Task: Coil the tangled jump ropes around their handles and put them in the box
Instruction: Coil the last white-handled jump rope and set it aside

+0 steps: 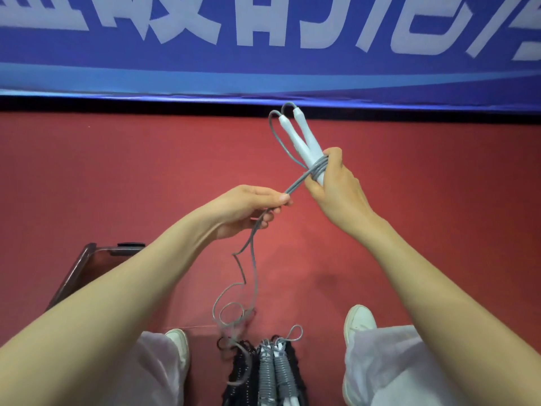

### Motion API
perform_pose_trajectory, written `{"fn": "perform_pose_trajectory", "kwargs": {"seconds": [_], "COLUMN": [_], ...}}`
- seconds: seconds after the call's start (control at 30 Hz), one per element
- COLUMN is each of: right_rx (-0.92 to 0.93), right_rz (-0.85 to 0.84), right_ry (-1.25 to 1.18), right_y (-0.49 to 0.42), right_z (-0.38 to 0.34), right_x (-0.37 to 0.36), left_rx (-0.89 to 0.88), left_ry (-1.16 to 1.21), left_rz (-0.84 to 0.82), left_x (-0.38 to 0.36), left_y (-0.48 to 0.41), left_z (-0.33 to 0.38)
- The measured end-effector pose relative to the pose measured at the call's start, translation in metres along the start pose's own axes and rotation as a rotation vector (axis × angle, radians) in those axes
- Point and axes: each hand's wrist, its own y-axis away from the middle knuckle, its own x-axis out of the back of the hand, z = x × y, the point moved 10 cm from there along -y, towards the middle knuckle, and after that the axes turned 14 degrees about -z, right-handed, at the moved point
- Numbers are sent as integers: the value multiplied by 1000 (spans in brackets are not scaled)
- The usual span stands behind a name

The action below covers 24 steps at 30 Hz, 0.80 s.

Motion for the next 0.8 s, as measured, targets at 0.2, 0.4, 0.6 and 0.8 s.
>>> {"fn": "perform_pose_trajectory", "kwargs": {"seconds": [0.2,0.4,0.6,0.8], "right_rx": [58,120,50,64], "right_rz": [-228,-444,-505,-596], "right_ry": [-489,-1007,-1229,-1301], "right_y": [-1,8,8,10], "right_z": [-4,-29,-24,-24], "right_x": [-21,-38,-39,-38], "left_rx": [-276,-364,-260,-265], "left_ry": [-286,-245,-170,-22], "left_rz": [329,236,40,-80], "left_x": [34,14,-2,7], "left_y": [16,13,6,8], "left_z": [35,36,27,28]}}
